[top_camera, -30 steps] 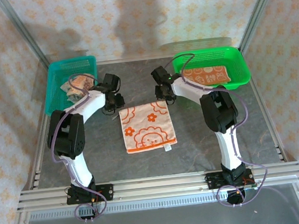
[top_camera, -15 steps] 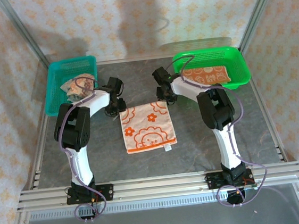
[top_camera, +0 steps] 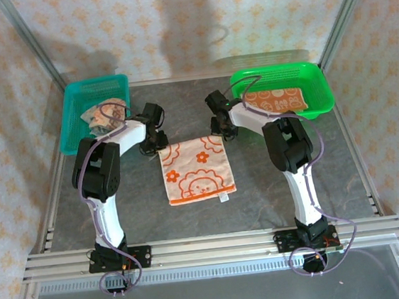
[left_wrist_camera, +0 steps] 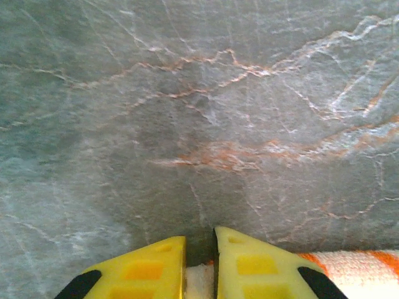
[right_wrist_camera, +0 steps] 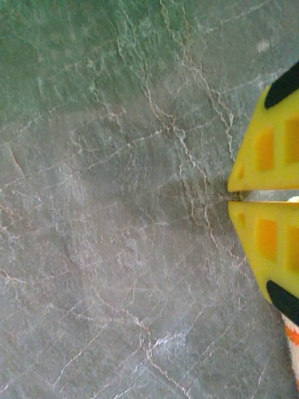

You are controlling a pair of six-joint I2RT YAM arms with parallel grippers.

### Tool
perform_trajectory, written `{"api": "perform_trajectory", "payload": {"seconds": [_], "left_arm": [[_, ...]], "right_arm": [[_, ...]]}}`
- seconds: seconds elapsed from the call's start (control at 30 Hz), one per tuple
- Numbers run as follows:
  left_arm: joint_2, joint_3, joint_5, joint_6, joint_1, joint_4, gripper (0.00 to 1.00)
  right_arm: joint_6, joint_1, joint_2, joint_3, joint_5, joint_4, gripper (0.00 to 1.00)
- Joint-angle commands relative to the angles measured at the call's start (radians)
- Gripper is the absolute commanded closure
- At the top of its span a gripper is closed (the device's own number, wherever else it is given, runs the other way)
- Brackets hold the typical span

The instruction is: Fold and stack the towels

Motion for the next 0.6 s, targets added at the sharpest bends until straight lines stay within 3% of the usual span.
{"api": "perform_trajectory", "payload": {"seconds": [0.0,0.1,0.2,0.57], "left_arm": [[0.012,-0.013,0.047,-0.005,0.001,0.001,0.83],[0.005,-0.013,0.046,-0.005,0.001,0.002,0.89],[0.0,-0.01,0.048,-0.005,0.002,-0.001,1.0],[-0.103,-0.006,0.058,-0.003,0.001,-0.011,1.0]], "right_arm": [[0.012,0.009,-0.016,-0.029,-0.021,0.018,0.92],[0.012,0.009,-0.028,-0.029,-0.022,0.018,1.0],[0.012,0.009,-0.038,-0.029,-0.023,0.018,1.0],[0.001,0.009,-0.139,-0.044,0.003,0.01,1.0]]}}
